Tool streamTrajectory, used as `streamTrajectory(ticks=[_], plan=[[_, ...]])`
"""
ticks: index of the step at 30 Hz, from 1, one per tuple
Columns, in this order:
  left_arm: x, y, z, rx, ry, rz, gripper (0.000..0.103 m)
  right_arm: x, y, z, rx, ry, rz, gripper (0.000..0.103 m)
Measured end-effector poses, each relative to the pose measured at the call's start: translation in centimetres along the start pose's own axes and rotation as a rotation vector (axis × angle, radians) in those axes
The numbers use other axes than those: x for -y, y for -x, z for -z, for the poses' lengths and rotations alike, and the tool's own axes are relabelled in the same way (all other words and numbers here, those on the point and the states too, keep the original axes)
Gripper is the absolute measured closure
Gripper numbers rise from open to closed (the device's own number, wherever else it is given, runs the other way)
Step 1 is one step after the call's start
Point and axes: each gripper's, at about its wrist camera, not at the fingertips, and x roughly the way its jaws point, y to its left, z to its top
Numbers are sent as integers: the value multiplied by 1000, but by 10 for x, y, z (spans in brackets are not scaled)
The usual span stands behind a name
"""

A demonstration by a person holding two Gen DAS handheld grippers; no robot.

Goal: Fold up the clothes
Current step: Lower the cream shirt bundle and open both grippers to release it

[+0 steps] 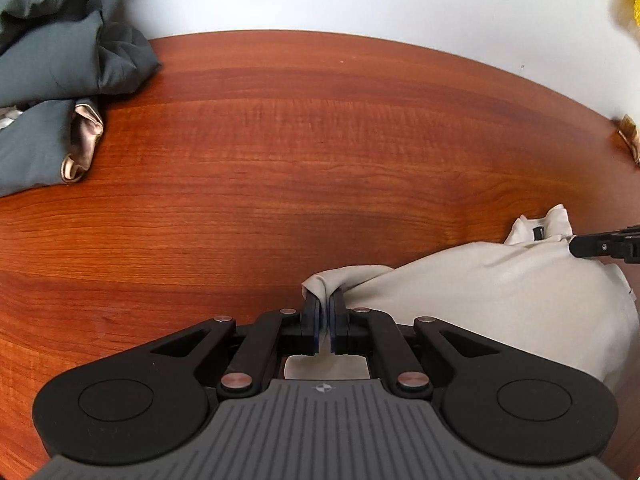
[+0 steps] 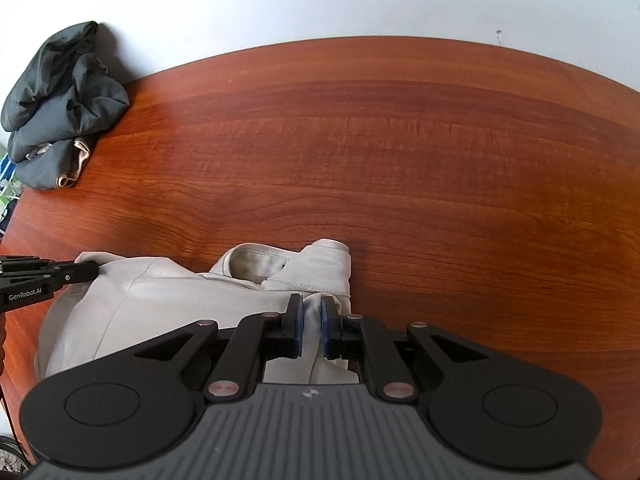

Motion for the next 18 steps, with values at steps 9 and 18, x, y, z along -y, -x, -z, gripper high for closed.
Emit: streamTrajectory(ticks=[9,18], plan=[[-4,-8,-4,-9,14,23,95,1,-3,-1,-1,5,3,91],[-1,9,-5,23,9,41,90,-7,5,-1,6,37,37,84]])
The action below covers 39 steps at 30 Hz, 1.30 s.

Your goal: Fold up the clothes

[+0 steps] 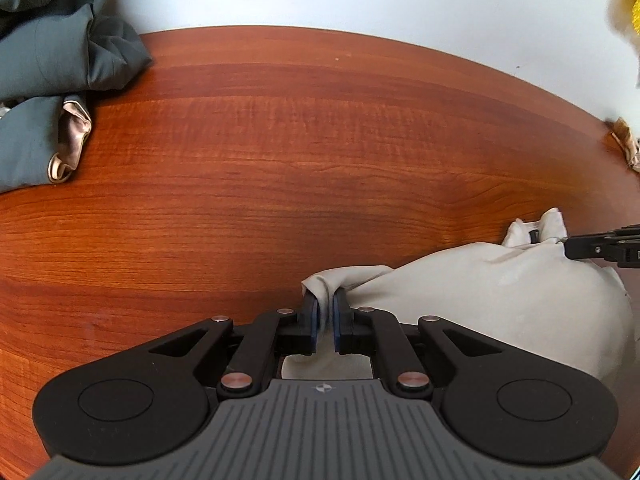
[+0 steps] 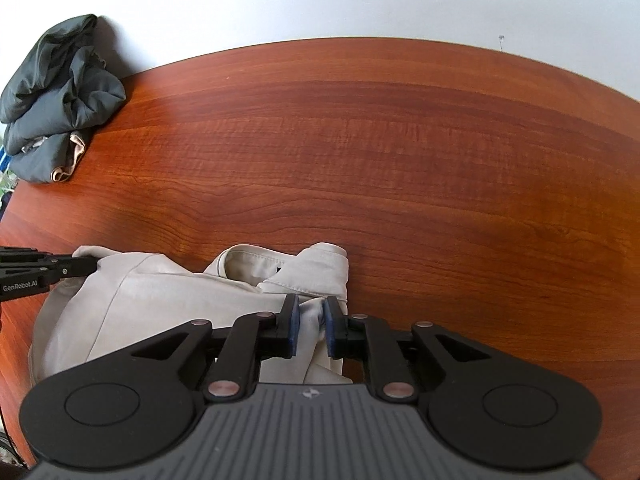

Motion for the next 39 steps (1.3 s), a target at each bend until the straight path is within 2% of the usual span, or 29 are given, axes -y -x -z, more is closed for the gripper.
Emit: streamTrajectory(ticks=[4,6,8,10,11,14,16,18,22,23,24,30,32,37,39], plan=[[2,9,0,16,-1,8,72,-4,9,0,9,14,14,76],[4,14,0,24,-2,12,64,-6,17,2,21,13,18,67],[5,21,0,30,1,12,56,-7,26,3,31,14,17,66],[7,29,1,37,3,15,47,-10,35,4,43,16,18,60],[7,33,1,40,4,18,46,-11,39,5,51,18,18,55],[9,45,3,54,0,19,41,-15,54,9,74,23,19,54],[12,52,5,62,-5,18,36,-17,65,12,90,21,22,48],[16,62,8,77,-21,14,33,-19,72,14,102,20,22,37],[23,78,17,90,-38,1,25,-23,91,23,130,22,26,35],[25,82,20,92,-38,-3,24,-24,95,25,135,22,28,32],[26,85,22,92,-37,-5,21,-25,98,27,138,22,30,25],[37,105,43,104,-31,21,3,-31,120,44,162,30,41,13],[42,110,51,104,-31,23,2,-33,127,53,163,30,47,9],[50,118,66,105,-28,-14,1,-39,133,71,156,28,41,9],[55,121,74,113,-37,-33,1,-41,134,79,156,22,40,1]])
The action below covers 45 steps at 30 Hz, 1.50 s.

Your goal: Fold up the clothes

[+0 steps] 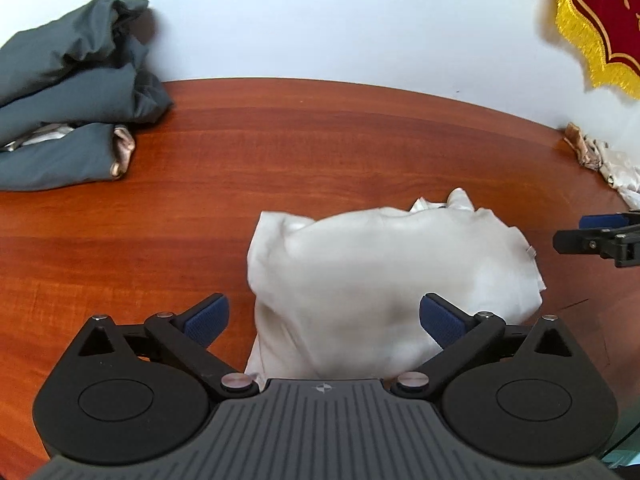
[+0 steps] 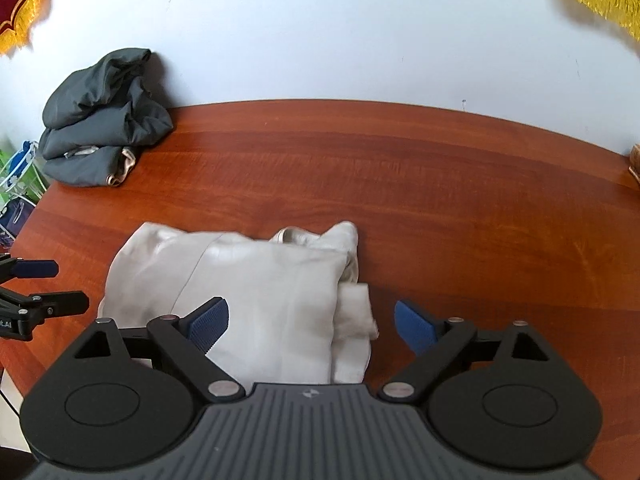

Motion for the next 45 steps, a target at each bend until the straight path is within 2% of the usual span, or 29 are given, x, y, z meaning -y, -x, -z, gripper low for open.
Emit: streamTrajectory(ticks=[11,25,45], plan=[[18,10,35,13,-39,-79,1,-22,0,36,-16,38,-15,1],[13,16,50,15,-30,-62,0,-29,-4,62,-36,16,-15,1],[-3,3,62,-36,17,-41,1,-20,-4,63,-40,1,7,1]])
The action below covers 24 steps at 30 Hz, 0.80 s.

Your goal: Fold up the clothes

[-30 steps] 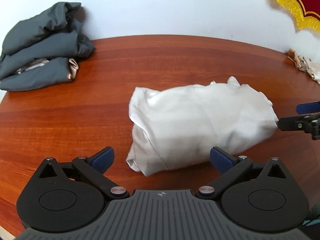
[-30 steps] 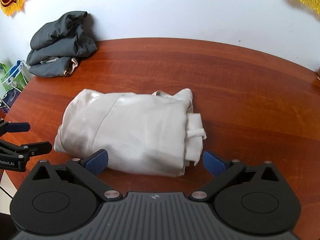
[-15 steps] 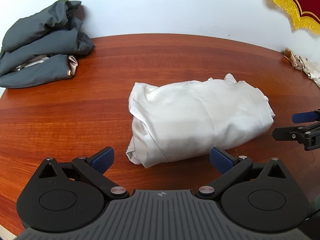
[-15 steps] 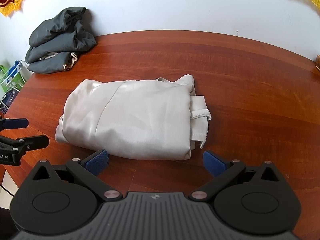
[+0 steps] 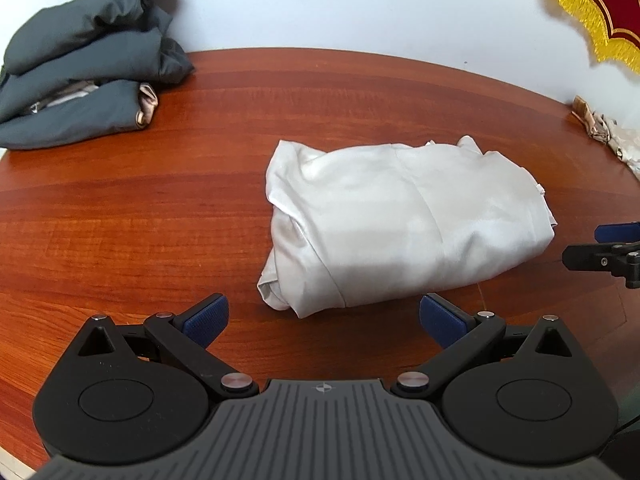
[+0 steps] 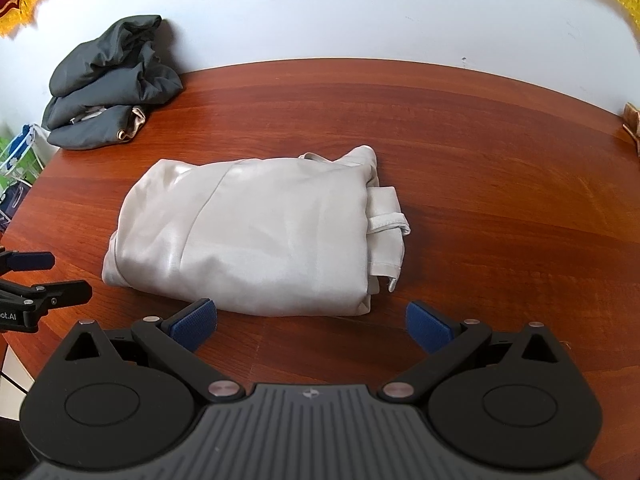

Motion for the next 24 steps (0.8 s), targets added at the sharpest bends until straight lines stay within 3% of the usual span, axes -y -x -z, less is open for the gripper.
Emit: streamTrajectory(ticks=[5,18,24], plan=[[-2,-8,1,-12,-1,-36,1,5,1,-2,6,-5,11,1],[-7,-18,-10,-15,16,-4,1,33,9,-28,26,11,10,1],[-12,-33,-19,-36,29,4,1,56,1,-54,7,19,-35,1]])
